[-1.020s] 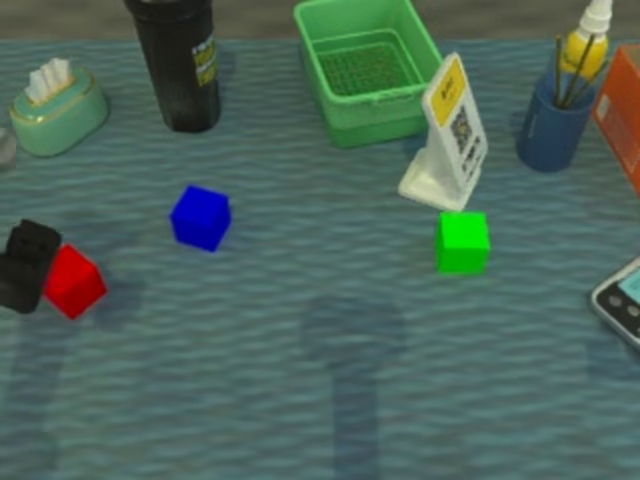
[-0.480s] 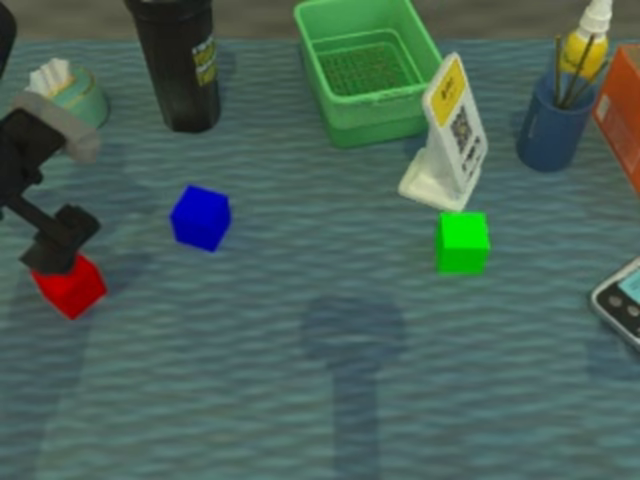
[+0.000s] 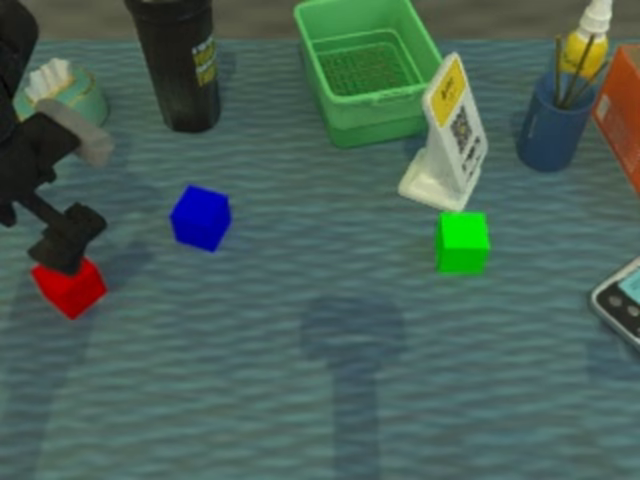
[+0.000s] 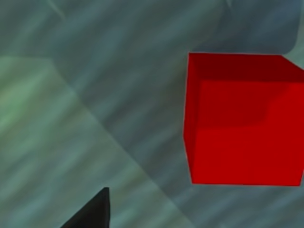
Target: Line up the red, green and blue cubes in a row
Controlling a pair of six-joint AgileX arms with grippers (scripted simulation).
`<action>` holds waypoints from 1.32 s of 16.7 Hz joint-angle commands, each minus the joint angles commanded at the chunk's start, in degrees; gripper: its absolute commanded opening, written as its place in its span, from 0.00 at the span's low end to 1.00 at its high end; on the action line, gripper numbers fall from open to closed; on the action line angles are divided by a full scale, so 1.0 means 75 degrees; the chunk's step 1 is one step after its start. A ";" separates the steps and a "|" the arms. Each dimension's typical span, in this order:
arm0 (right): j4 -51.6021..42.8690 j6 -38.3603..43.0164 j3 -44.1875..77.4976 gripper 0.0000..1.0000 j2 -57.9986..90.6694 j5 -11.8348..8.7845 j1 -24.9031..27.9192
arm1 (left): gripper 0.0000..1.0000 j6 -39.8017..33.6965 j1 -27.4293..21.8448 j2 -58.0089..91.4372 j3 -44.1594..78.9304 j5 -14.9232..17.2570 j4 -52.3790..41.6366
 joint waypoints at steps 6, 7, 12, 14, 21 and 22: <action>0.0000 0.0000 0.0000 1.00 0.0000 0.0000 0.0000 | 1.00 0.0016 0.0013 0.0216 -0.0381 0.0002 0.0574; 0.0000 0.0000 0.0000 1.00 0.0000 0.0000 0.0000 | 1.00 0.0018 0.0013 0.0346 -0.0550 0.0002 0.0895; 0.0000 0.0000 0.0000 1.00 0.0000 0.0000 0.0000 | 1.00 0.0027 0.0015 0.0978 -0.1370 0.0006 0.2377; 0.0000 0.0000 0.0000 1.00 0.0000 0.0000 0.0000 | 1.00 0.0030 0.0015 0.1045 -0.1443 0.0007 0.2488; 0.0000 0.0000 0.0000 1.00 0.0000 0.0000 0.0000 | 0.70 0.0030 0.0015 0.1045 -0.1443 0.0007 0.2488; 0.0000 0.0000 0.0000 1.00 0.0000 0.0000 0.0000 | 0.62 0.0030 0.0015 0.1045 -0.1443 0.0007 0.2488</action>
